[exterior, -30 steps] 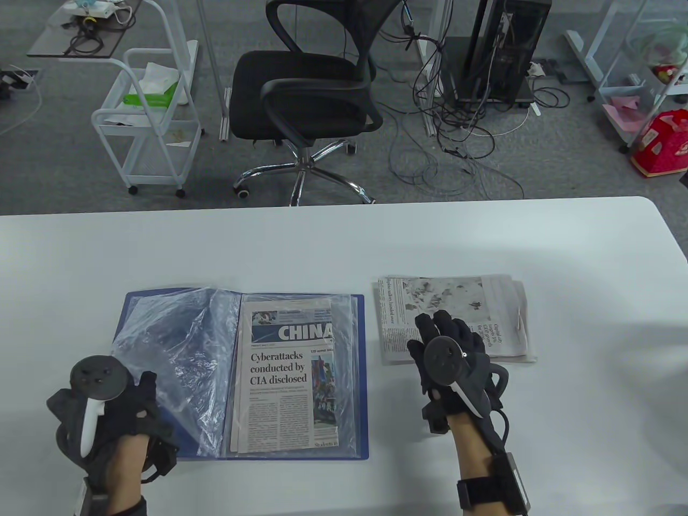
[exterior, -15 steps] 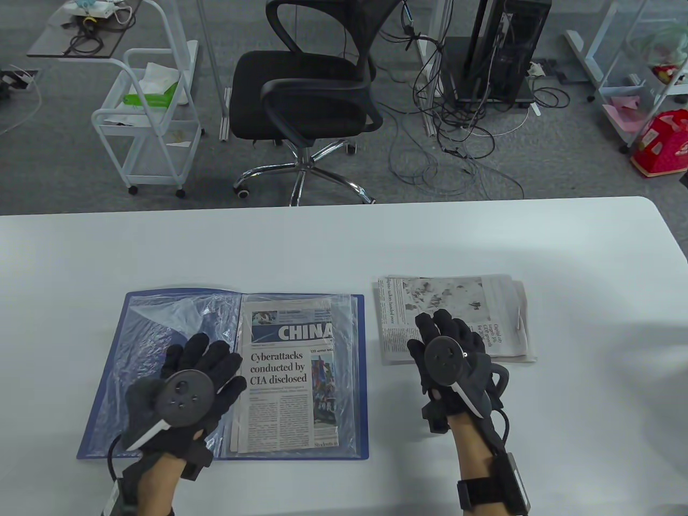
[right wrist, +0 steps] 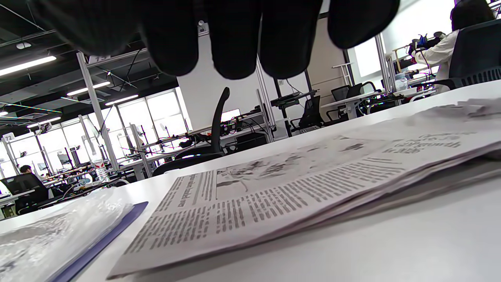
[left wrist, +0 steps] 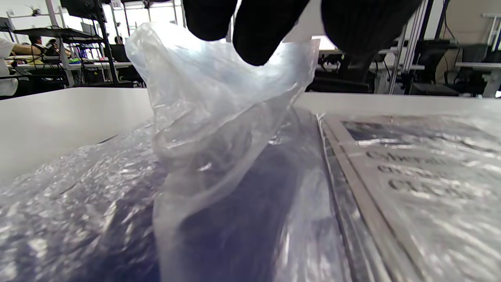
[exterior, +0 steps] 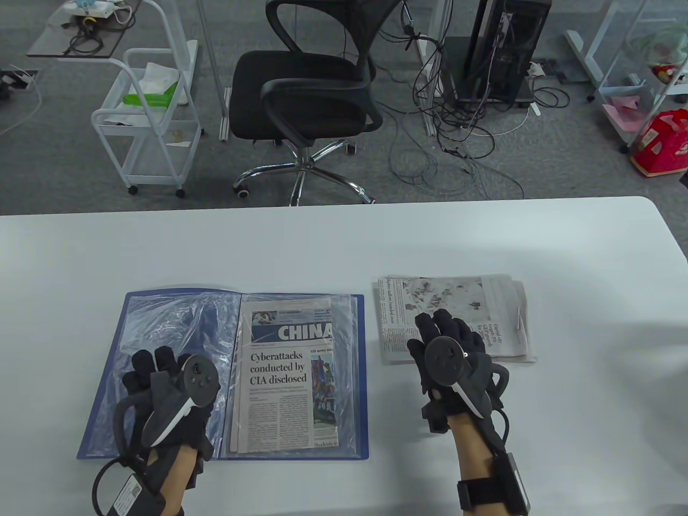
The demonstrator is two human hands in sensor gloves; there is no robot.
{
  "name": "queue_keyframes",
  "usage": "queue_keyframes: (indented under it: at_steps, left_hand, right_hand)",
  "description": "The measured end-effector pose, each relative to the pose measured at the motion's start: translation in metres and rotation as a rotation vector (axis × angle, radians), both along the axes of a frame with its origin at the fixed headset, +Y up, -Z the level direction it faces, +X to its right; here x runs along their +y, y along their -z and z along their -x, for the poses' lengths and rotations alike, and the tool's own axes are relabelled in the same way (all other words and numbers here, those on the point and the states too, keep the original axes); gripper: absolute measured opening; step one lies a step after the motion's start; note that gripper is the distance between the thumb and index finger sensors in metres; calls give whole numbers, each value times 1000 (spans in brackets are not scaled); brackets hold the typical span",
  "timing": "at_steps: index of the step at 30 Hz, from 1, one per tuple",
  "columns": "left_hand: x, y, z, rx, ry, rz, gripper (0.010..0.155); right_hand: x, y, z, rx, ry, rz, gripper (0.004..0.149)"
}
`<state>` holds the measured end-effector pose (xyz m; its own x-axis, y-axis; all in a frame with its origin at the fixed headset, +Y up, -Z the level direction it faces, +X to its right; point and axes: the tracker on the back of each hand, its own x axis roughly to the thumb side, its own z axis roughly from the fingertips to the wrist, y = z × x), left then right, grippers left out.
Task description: Pull newspapers from file folder
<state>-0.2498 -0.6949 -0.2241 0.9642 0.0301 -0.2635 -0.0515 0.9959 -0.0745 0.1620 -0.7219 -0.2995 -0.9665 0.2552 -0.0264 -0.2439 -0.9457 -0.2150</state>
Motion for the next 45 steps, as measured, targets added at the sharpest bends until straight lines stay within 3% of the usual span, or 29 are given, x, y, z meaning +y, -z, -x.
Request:
queue_keyframes:
  at_steps: [4,7,10,11,14,18,23,27,36,41,45]
  left_hand:
    - [16,-8,-23,-138,56,-179,74]
    - [19,-12,-49,-328,59,-216,70]
    - [10,-14,-79,-542,59,-142,67]
    - [2,-13,-90,-626,32,-68,67]
    - [-22,-9,-108,-689,-8,138,70]
    - [-60,-1,-114,-704,-56,392,86]
    - [-82,6,-112,-674,-33,465,85]
    - [-79,5,-112,-651,-31,396,78]
    - [-75,2,-121,-660,63,353,73]
    - [-75,2,-122,-665,80,343,71]
    - [-75,2,-121,-663,71,345,71]
  right_hand:
    - [0,0,1,3,-6,-1,57]
    - [0,0,1,4,-10,-1,57]
    - [0,0,1,3,-7,1,57]
    - [0,0,1,4,-8,1,57]
    - [1,0,2,9,-8,0,57]
    - [-1,0,10,32,-16,14,57]
    - [-4,2,35,70,-4,74,59]
    - [-2,19,74,151,16,141,60]
    - [5,100,183,196,-21,186,50]
    - [-15,137,219,168,-200,274,43]
    - [-31,151,225,167,-303,380,43]
